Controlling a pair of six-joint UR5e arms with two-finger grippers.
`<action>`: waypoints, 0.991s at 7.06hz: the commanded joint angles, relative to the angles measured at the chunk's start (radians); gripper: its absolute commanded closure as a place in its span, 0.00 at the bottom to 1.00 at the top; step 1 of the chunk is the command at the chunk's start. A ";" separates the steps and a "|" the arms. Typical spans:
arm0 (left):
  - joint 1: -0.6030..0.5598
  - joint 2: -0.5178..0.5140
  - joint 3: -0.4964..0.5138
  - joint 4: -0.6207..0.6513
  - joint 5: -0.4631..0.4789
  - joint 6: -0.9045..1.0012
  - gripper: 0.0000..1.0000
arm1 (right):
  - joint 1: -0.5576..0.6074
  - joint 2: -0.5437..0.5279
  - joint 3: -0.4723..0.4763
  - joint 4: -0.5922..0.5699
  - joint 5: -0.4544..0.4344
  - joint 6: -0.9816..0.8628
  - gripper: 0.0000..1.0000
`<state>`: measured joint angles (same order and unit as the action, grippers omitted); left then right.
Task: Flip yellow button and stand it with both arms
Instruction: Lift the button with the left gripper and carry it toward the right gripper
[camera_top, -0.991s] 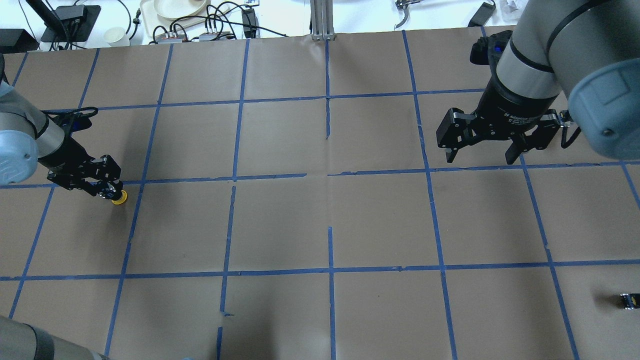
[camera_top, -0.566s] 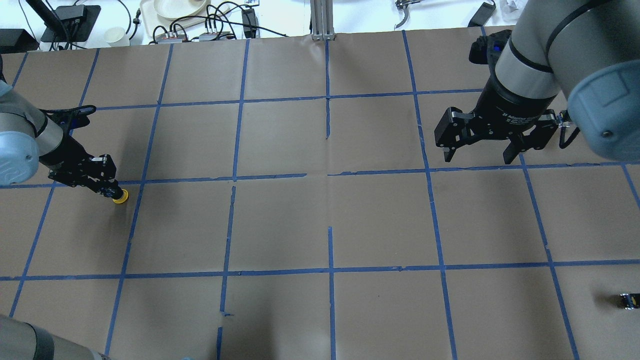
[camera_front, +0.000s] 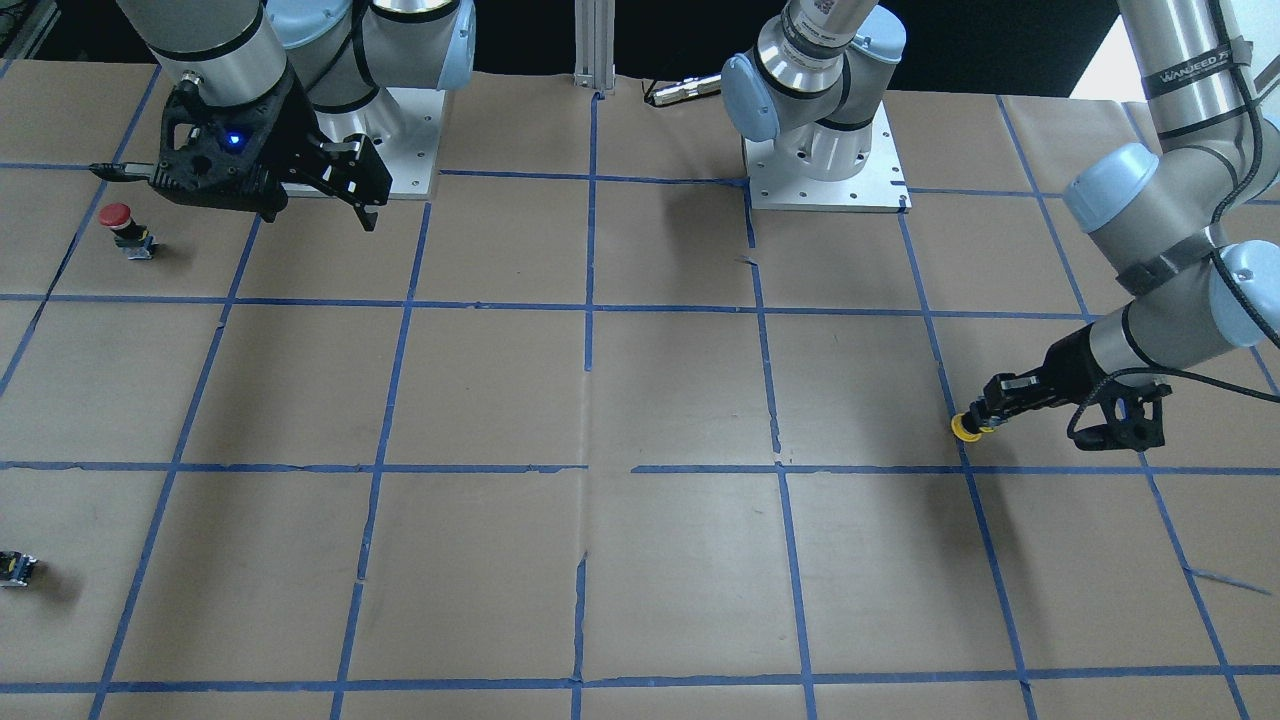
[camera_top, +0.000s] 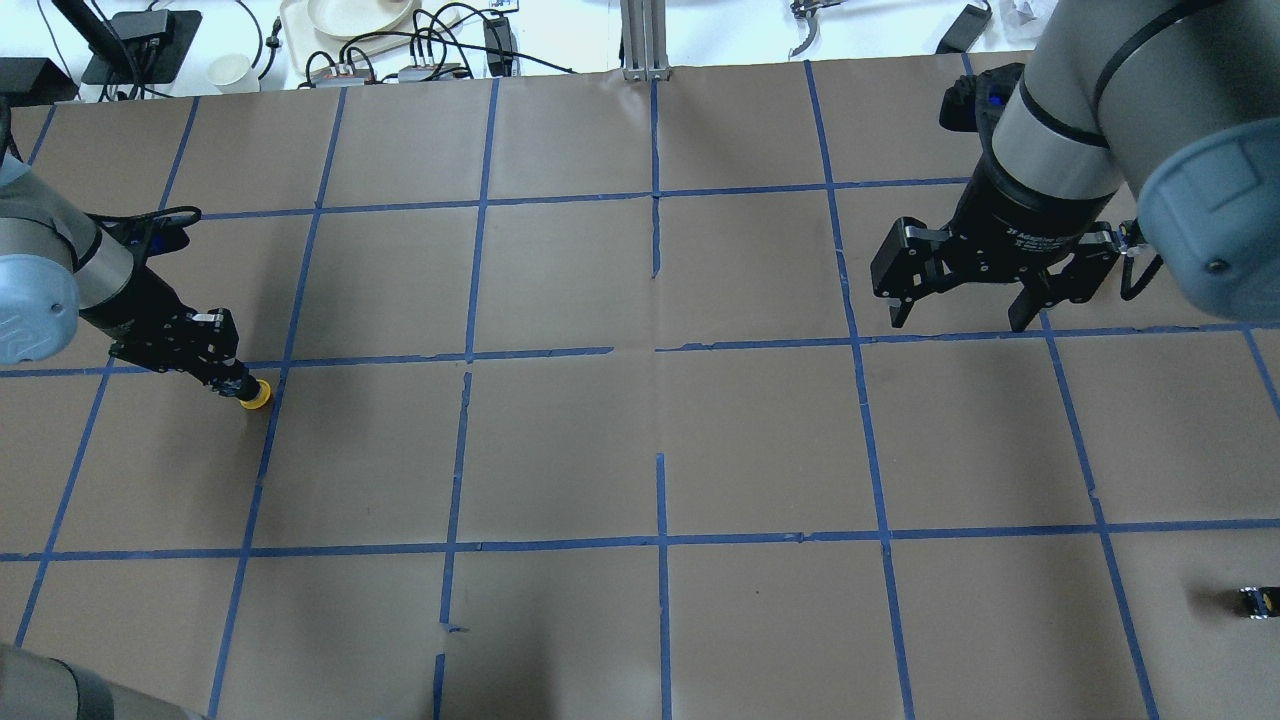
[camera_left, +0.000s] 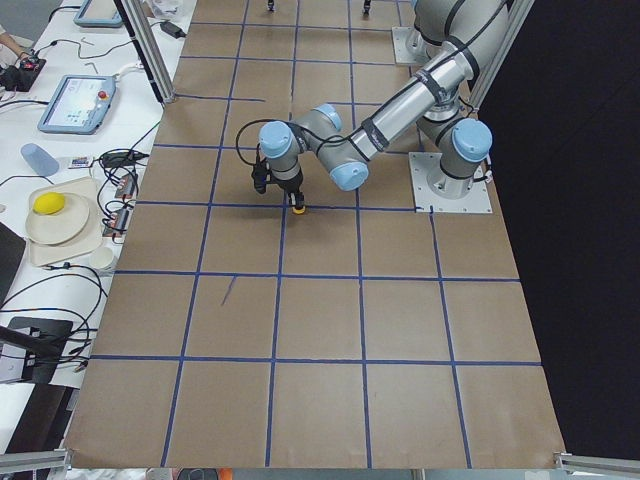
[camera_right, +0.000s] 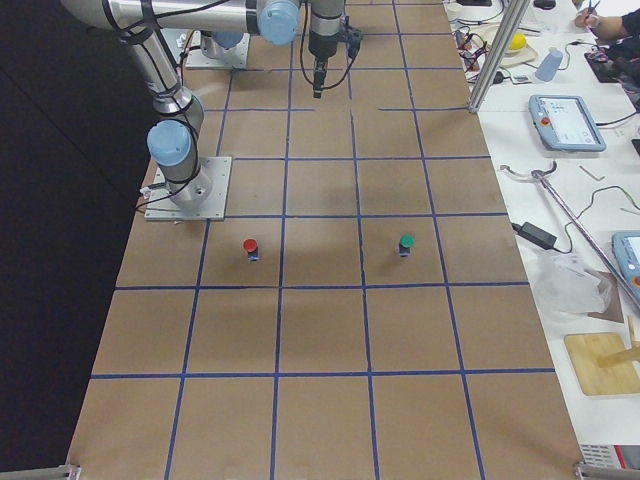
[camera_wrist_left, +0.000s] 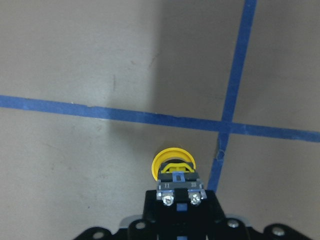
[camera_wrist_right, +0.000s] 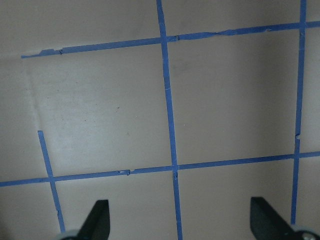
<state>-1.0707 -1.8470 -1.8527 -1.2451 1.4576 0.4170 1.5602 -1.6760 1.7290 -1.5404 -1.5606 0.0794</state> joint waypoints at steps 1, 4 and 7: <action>-0.110 0.080 -0.008 -0.175 -0.301 -0.010 0.71 | -0.003 0.002 -0.003 -0.001 0.004 0.002 0.00; -0.273 0.078 -0.065 -0.220 -0.923 -0.021 0.78 | -0.110 0.004 -0.012 0.017 0.378 0.108 0.00; -0.423 0.063 -0.092 -0.218 -1.425 -0.020 0.78 | -0.158 0.007 0.003 0.046 0.647 0.317 0.00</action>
<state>-1.4359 -1.7721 -1.9327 -1.4633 0.2249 0.3967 1.4119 -1.6702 1.7252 -1.5002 -1.0112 0.3083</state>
